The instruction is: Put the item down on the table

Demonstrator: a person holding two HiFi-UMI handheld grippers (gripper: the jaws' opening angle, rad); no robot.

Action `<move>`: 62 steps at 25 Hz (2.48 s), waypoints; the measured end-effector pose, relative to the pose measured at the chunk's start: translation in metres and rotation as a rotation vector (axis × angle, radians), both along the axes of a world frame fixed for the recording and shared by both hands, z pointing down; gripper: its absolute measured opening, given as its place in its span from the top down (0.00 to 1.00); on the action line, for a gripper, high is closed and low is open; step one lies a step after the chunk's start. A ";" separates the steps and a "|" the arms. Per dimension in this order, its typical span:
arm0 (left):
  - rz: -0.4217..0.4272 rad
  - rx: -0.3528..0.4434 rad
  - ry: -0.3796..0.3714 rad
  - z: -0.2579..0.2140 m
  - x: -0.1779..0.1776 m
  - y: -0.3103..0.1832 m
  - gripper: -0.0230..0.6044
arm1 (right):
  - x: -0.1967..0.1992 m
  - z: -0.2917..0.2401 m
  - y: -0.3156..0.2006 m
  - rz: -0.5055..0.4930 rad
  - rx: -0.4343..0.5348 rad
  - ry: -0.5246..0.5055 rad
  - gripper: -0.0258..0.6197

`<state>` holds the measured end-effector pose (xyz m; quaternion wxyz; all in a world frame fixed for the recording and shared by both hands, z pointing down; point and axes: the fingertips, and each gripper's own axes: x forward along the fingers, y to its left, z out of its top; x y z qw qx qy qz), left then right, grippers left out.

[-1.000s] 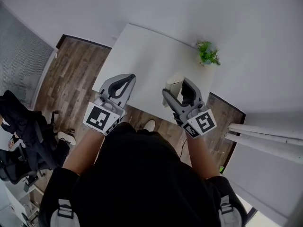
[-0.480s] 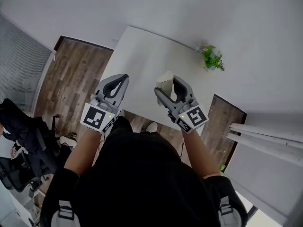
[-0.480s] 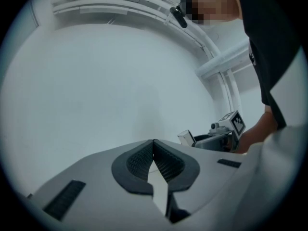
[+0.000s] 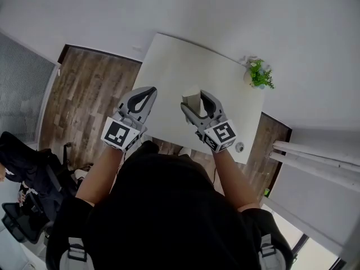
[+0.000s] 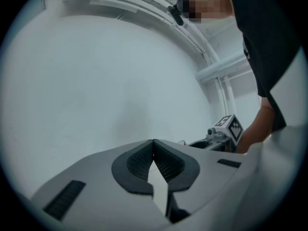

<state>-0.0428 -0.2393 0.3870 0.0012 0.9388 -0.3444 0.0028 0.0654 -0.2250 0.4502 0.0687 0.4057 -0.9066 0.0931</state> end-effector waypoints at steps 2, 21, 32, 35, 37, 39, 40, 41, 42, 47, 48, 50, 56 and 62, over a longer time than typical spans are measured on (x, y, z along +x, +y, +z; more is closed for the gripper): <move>0.021 0.020 0.001 0.008 -0.010 -0.007 0.97 | -0.012 0.012 -0.010 0.002 -0.021 0.021 0.50; 0.071 -0.060 -0.009 0.100 -0.071 -0.069 0.97 | -0.098 0.148 -0.078 -0.031 -0.236 0.243 0.51; 0.082 -0.093 -0.017 0.119 -0.083 -0.089 0.97 | -0.109 0.218 -0.101 -0.032 -0.345 0.354 0.51; 0.080 -0.100 -0.016 0.125 -0.083 -0.093 0.97 | -0.112 0.230 -0.104 -0.045 -0.365 0.381 0.51; 0.077 -0.108 -0.015 0.128 -0.084 -0.097 0.97 | -0.114 0.237 -0.106 -0.055 -0.385 0.394 0.51; 0.073 -0.117 -0.011 0.131 -0.085 -0.101 0.97 | -0.118 0.244 -0.109 -0.071 -0.407 0.409 0.51; 0.071 -0.120 -0.010 0.132 -0.085 -0.103 0.97 | -0.119 0.248 -0.110 -0.080 -0.419 0.417 0.51; 0.071 -0.121 -0.012 0.133 -0.086 -0.104 0.97 | -0.121 0.252 -0.112 -0.090 -0.432 0.426 0.51; 0.071 -0.121 -0.015 0.135 -0.086 -0.106 0.97 | -0.123 0.257 -0.113 -0.100 -0.443 0.435 0.51; 0.065 -0.141 -0.015 0.144 -0.089 -0.111 0.97 | -0.130 0.279 -0.117 -0.144 -0.504 0.484 0.51; 0.063 -0.149 -0.013 0.145 -0.089 -0.113 0.97 | -0.131 0.283 -0.119 -0.149 -0.514 0.493 0.51; 0.061 -0.152 -0.017 0.149 -0.090 -0.116 0.97 | -0.132 0.289 -0.122 -0.156 -0.532 0.508 0.51; 0.052 -0.162 -0.016 0.154 -0.095 -0.124 0.97 | -0.140 0.307 -0.125 -0.189 -0.577 0.560 0.51; 0.042 -0.160 -0.022 0.155 -0.100 -0.131 0.97 | -0.146 0.321 -0.126 -0.221 -0.601 0.592 0.51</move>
